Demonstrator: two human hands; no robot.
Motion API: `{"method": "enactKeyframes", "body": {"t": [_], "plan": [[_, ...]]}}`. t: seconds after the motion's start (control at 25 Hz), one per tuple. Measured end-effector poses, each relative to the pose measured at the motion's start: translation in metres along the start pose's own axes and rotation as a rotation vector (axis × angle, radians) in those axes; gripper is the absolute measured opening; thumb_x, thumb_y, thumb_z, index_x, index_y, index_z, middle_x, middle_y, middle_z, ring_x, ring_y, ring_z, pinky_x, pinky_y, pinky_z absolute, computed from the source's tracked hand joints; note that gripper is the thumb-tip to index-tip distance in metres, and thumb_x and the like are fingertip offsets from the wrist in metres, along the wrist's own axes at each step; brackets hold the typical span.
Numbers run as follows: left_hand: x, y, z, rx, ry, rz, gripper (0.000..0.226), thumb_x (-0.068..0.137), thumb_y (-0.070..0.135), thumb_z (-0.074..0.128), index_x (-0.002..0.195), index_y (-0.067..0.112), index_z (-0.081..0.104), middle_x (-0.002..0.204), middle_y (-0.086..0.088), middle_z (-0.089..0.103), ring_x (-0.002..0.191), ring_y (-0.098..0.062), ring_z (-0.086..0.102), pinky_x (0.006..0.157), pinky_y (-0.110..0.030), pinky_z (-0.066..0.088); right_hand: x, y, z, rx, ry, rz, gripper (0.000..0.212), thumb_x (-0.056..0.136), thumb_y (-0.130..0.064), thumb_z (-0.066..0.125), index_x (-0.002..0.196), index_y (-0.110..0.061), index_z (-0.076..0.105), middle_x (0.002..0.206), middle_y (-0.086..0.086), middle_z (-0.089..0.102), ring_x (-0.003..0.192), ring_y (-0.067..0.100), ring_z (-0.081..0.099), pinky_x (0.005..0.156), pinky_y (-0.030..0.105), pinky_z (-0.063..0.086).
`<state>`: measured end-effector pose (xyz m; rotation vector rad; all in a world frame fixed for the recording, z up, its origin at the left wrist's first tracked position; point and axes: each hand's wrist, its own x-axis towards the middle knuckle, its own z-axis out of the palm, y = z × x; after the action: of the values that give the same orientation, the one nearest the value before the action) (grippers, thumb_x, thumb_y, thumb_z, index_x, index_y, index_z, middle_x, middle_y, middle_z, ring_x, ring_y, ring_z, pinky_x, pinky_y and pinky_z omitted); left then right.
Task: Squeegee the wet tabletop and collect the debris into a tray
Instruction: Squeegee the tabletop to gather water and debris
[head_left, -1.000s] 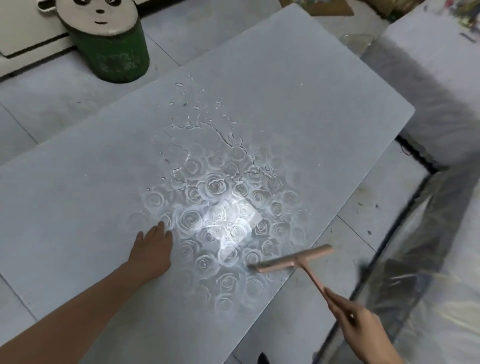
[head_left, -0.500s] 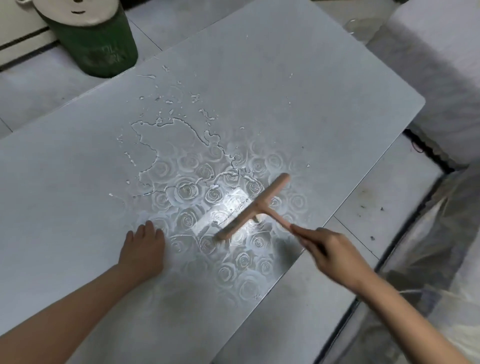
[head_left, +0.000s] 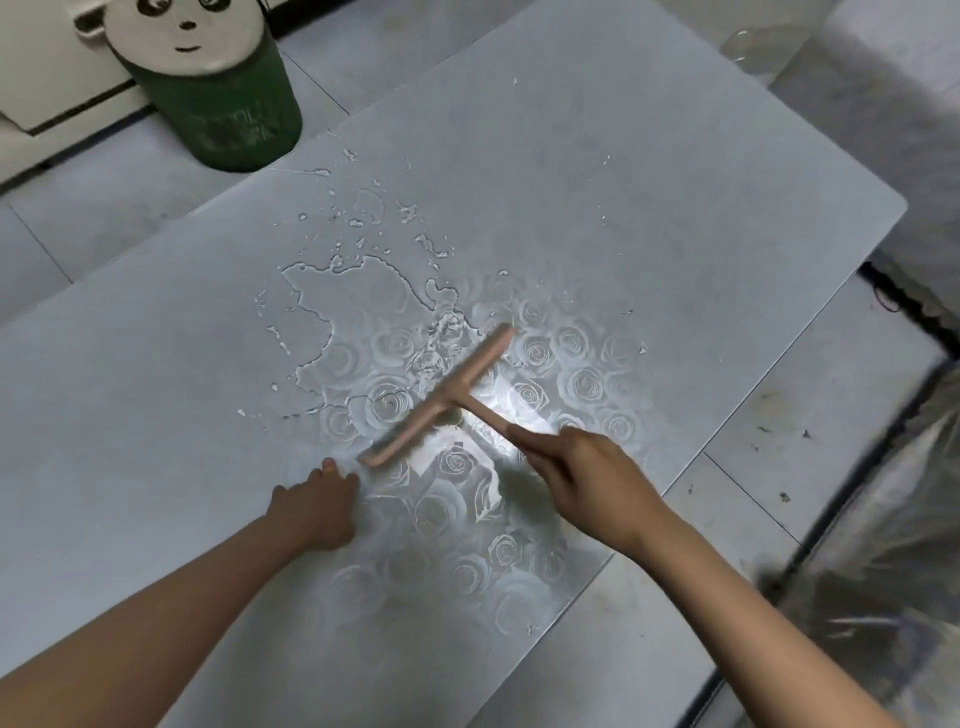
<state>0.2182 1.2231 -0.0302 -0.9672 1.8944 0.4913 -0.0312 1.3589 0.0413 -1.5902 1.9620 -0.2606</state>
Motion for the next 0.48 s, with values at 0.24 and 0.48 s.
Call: {"method": "enactKeyframes", "body": {"t": [0.24,0.48], "plan": [[0.000,0.008,0.000,0.054,0.000,-0.043,0.058,0.091,0.031,0.042,0.145,0.016,0.025,0.152,-0.017,0.017,0.137,-0.028,0.031,0.108,-0.049,0.030,-0.106,0.064,-0.034,0.078,-0.036,0.361,0.036,0.094,-0.029,0.055,0.123,-0.050,0.054,0.090,-0.002,0.071,0.089,0.012,0.064,0.079,0.026,0.048],[-0.010,0.002,-0.001,0.046,-0.052,-0.004,0.072,0.091,0.030,0.044,0.152,0.019,0.007,0.159,-0.014,-0.005,0.145,-0.029,0.015,0.114,-0.056,0.019,-0.145,0.070,-0.028,0.144,0.023,0.502,0.027,0.087,-0.024,0.063,0.106,-0.043,0.058,0.069,-0.005,0.065,0.061,0.006,0.057,0.062,0.026,0.049]]}}
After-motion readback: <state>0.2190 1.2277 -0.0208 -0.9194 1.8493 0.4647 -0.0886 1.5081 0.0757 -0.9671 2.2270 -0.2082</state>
